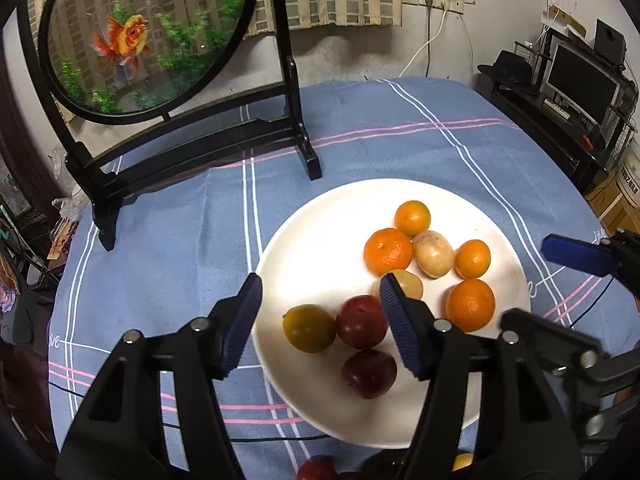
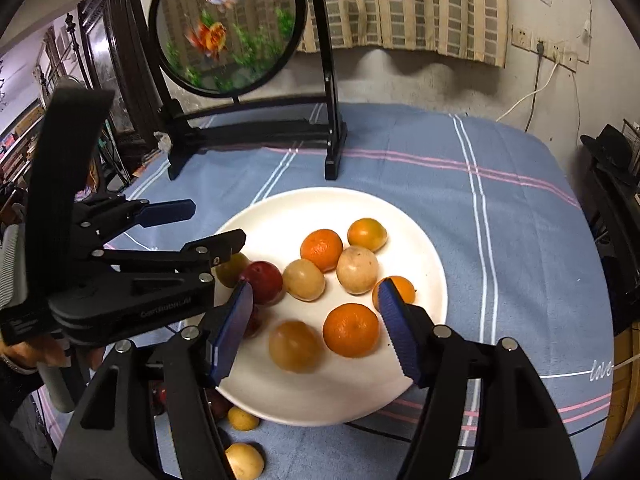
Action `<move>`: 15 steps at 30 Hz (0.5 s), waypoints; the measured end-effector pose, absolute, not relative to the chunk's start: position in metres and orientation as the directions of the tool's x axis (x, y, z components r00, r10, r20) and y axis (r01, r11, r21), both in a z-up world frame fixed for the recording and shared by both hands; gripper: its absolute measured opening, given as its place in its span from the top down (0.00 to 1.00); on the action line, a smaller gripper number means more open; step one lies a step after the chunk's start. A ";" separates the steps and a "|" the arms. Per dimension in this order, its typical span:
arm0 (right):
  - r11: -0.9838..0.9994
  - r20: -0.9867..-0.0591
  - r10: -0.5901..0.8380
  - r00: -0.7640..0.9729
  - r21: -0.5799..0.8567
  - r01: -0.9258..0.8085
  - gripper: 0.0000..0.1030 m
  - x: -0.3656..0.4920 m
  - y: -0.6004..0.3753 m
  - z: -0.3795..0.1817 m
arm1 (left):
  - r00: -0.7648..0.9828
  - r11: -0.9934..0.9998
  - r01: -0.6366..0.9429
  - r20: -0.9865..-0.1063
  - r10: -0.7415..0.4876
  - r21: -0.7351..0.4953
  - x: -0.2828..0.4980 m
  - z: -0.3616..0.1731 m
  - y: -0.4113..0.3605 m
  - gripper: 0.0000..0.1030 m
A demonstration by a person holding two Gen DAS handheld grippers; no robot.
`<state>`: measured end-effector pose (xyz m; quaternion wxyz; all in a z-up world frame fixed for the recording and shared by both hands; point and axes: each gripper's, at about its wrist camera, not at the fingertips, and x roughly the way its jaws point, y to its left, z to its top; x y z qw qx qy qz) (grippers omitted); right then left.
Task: Organize fruits
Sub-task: 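Lower the red plum and tan fruit onto the white plate and open both tools, then grasp a dark purple fruit with the left tool while the right tool grasps a pale yellow potato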
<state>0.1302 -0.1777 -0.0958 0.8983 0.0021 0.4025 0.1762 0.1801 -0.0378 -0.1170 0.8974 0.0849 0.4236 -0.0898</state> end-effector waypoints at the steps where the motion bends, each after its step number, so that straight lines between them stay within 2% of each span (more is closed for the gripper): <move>1: 0.937 -0.718 0.323 0.616 0.150 -0.316 0.36 0.127 -0.179 -0.092 | 0.630 0.971 0.228 -0.772 -0.086 0.078 0.178 -0.113 -0.035 0.39; 7: 0.926 -0.698 0.362 0.618 0.192 -0.326 0.36 0.089 -0.190 -0.076 | 0.675 0.978 0.189 -0.735 -0.066 0.086 0.154 -0.086 -0.004 0.37; 15: 0.914 -0.813 0.355 0.462 0.199 -0.353 0.36 0.028 -0.186 -0.138 | 0.669 0.988 0.131 -0.743 -0.027 0.082 0.103 -0.085 0.047 0.33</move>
